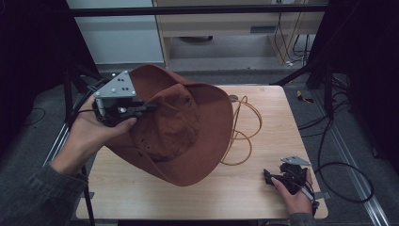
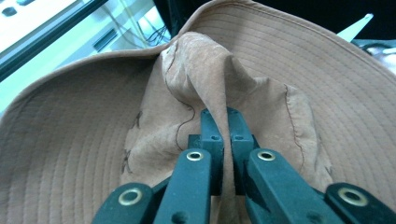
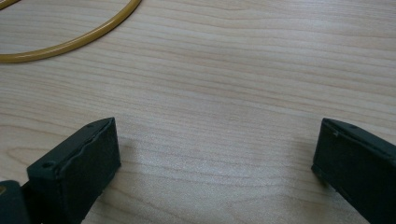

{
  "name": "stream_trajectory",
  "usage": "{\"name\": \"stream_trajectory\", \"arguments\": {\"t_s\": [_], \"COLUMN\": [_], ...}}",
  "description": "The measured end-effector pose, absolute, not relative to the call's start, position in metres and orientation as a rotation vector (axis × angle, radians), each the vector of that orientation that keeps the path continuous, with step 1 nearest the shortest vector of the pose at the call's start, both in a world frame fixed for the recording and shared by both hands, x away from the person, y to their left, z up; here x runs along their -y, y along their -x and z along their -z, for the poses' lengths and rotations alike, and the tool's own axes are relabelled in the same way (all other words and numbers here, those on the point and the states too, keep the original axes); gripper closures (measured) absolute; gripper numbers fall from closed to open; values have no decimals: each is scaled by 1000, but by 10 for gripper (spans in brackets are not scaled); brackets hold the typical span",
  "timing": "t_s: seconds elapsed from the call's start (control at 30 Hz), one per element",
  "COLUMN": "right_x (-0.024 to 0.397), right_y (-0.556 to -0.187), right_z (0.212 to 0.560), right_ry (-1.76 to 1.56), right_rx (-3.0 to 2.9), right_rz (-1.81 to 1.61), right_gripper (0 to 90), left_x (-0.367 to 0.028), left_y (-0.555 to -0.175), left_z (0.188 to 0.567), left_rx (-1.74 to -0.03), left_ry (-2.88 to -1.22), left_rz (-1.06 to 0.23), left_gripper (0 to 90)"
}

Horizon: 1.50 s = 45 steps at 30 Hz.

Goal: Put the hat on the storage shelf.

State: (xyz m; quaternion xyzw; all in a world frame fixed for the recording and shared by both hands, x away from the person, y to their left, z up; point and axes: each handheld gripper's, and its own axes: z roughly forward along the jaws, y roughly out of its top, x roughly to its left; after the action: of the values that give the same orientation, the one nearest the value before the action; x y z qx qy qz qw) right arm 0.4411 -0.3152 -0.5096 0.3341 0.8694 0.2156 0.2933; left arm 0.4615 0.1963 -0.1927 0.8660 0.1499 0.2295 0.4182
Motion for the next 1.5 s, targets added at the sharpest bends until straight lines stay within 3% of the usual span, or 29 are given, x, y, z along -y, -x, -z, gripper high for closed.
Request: {"name": "stream_trajectory", "arguments": {"t_s": [0.83,1.5], "right_x": [315,315], "right_y": [-441,-441], "right_z": [510,509], "right_ry": [-888,-887], "right_rx": [-2318,-2318], "right_rz": [-573,-573], "right_gripper": [8,8], "left_x": [-118,-80], "left_y": [-511,-510], "left_z": [192,186], "left_rx": [-348,-294], "left_ry": [-2178,-2184], "left_rz": [-536,-528], "left_gripper": [887,886]}}
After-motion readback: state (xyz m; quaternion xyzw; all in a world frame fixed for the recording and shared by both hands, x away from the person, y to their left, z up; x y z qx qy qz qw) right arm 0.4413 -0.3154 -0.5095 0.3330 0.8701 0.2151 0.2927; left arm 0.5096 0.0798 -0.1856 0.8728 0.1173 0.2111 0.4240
